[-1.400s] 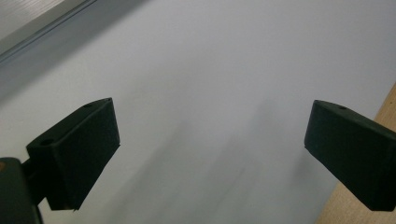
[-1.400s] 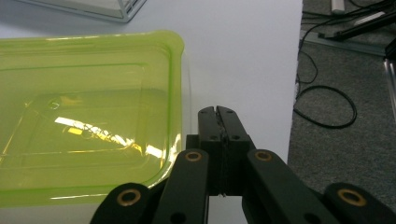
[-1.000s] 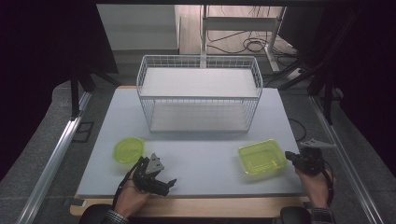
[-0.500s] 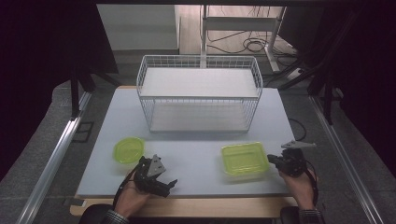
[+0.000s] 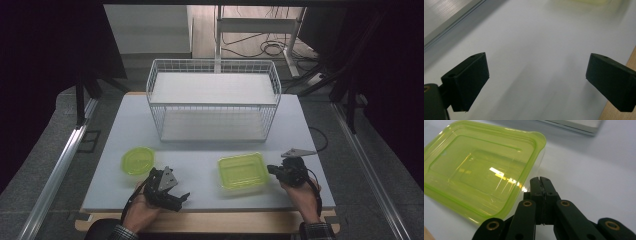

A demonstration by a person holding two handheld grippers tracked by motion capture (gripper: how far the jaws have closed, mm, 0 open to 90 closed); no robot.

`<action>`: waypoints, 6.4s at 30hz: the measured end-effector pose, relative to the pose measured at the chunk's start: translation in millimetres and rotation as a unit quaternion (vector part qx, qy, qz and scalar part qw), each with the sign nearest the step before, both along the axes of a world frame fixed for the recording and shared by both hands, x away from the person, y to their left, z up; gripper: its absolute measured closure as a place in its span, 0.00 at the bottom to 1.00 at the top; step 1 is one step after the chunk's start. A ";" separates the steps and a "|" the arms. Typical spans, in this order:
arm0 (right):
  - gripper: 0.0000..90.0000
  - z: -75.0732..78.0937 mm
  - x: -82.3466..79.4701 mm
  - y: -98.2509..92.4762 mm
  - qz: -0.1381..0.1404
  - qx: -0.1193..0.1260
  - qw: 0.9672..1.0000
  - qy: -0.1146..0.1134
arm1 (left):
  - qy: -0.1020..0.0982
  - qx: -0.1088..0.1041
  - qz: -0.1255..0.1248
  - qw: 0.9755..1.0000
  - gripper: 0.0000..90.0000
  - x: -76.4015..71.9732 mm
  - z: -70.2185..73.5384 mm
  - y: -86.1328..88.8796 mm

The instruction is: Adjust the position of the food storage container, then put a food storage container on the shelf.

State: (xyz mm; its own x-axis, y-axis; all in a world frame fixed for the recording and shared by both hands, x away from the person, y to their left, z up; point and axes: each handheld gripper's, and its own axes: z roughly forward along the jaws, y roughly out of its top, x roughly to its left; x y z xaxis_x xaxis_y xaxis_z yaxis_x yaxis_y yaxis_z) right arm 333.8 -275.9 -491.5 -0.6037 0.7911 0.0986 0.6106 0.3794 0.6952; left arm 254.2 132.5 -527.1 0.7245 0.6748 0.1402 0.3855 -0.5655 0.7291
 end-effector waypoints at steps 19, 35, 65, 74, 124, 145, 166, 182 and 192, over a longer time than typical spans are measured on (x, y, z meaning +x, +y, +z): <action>0.98 -5.7 8.9 66.6 0.074 0.001 0.997 0.033 | -0.003 -0.012 0.026 1.000 0.04 -0.7 5.1 14.1; 0.70 3.1 -1.3 55.2 0.065 0.000 0.998 -0.023 | 0.005 -0.024 0.018 1.000 0.04 1.4 3.1 14.3; 0.04 -5.5 -1.6 56.3 0.075 0.037 0.997 -0.006 | 0.006 -0.013 0.021 1.000 0.04 2.7 1.6 15.9; 0.16 3.3 3.6 60.2 0.069 0.075 0.994 0.031 | 0.006 -0.008 0.021 1.000 0.04 3.0 1.3 15.9; 0.89 0.3 45.6 60.8 0.038 0.258 0.940 0.219 | 0.015 -0.003 0.021 1.000 0.04 3.7 1.0 17.9; 0.89 41.8 54.3 52.5 0.029 0.294 0.937 0.185 | 0.019 0.005 0.022 1.000 0.04 3.9 -0.2 16.3; 0.89 100.1 68.2 57.8 0.032 0.312 0.939 0.144 | 0.031 -0.020 0.019 0.999 0.03 4.7 1.2 18.1; 0.89 139.9 85.6 62.0 0.023 0.327 0.937 0.120 | 0.029 -0.017 0.019 0.999 0.03 5.0 0.5 18.3; 0.89 160.7 97.4 70.0 0.017 0.326 0.940 0.099 | 0.029 -0.020 0.021 0.999 0.03 5.1 0.9 19.3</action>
